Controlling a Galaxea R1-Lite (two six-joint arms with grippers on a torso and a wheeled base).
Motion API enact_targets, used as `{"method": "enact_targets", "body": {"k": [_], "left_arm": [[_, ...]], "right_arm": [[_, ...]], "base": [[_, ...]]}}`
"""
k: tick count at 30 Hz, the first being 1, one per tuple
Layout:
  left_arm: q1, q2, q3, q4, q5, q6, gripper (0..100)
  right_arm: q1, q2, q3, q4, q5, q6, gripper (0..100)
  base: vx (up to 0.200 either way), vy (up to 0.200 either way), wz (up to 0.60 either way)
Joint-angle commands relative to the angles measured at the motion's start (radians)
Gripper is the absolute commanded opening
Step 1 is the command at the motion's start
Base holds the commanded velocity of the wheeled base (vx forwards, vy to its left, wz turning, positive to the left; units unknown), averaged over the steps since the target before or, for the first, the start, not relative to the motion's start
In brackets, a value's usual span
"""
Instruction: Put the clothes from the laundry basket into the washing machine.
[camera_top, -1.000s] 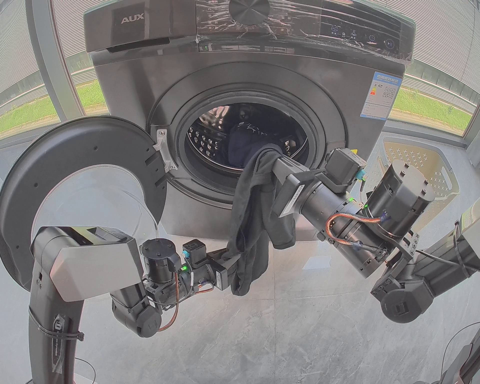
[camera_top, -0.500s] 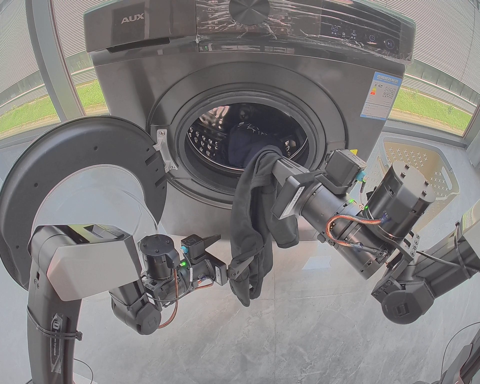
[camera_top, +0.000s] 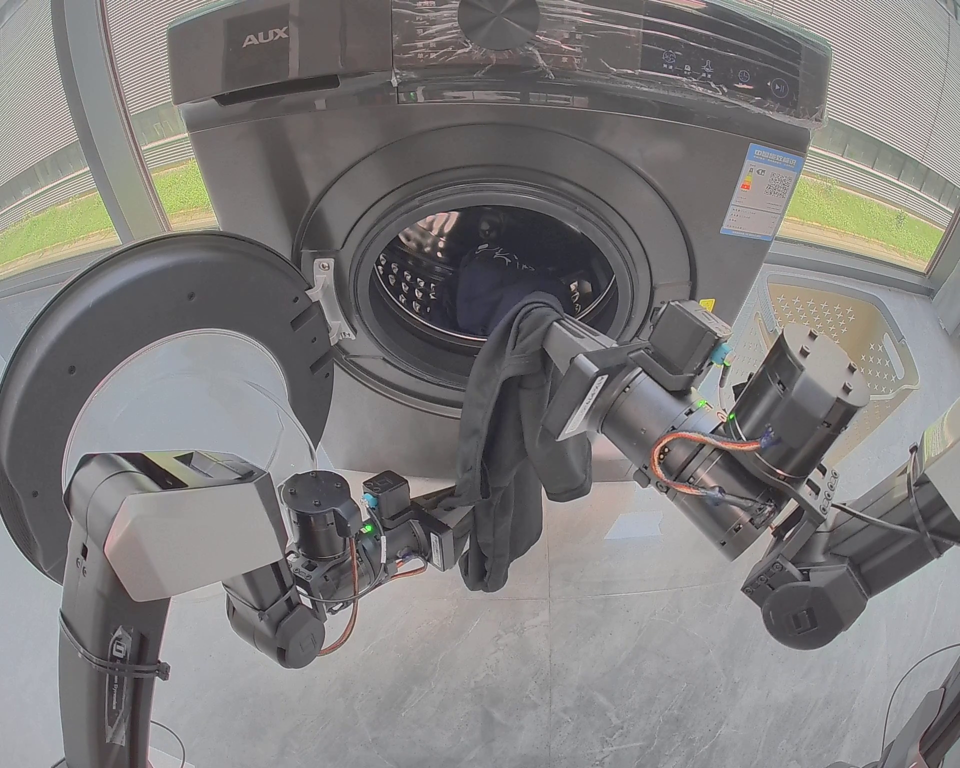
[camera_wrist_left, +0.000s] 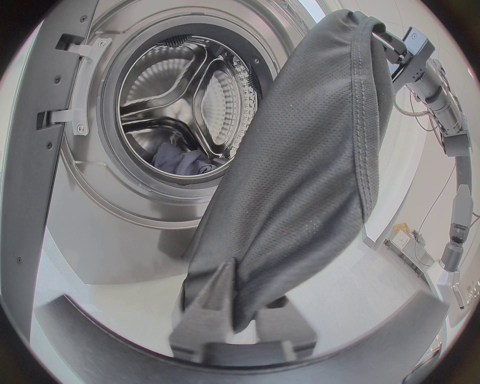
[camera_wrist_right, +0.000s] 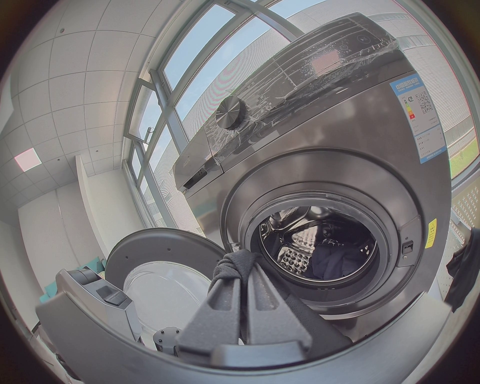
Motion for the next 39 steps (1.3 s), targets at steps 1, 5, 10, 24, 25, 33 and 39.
{"method": "enact_targets", "body": {"k": [1, 5, 10, 24, 25, 33, 39], "left_arm": [[0.006, -0.005, -0.002, -0.004, 0.0, -0.001, 0], [0.016, -0.06, 0.023, -0.006, 0.0, -0.004, 0], [0.023, -0.184, 0.118, -0.004, -0.004, -0.006, 0], [0.039, -0.486, 0.253, -0.002, 0.015, -0.058, 0], [0.039, -0.515, 0.256, -0.002, 0.023, -0.073, 0], [0.085, -0.646, 0.253, 0.001, 0.035, -0.176, 0], [0.086, -0.661, 0.251, -0.001, 0.037, -0.168, 0]], "right_arm": [[-0.008, 0.0, 0.002, -0.001, 0.0, 0.001, 0], [-0.015, -0.005, 0.021, 0.0, 0.0, 0.001, 0], [-0.054, -0.007, 0.073, -0.008, 0.0, 0.006, 0], [-0.075, -0.08, 0.263, -0.052, 0.009, 0.04, 0], [-0.083, -0.085, 0.292, -0.058, 0.009, 0.047, 0], [-0.106, -0.096, 0.372, -0.08, 0.064, 0.032, 0], [-0.136, -0.097, 0.355, -0.081, 0.061, 0.014, 0]], "base": [[0.0, 0.0, 0.0], [0.0, 0.0, 0.0], [0.0, 0.0, 0.0], [0.0, 0.0, 0.0], [0.0, 0.0, 0.0], [0.0, 0.0, 0.0], [0.0, 0.0, 0.0]]}}
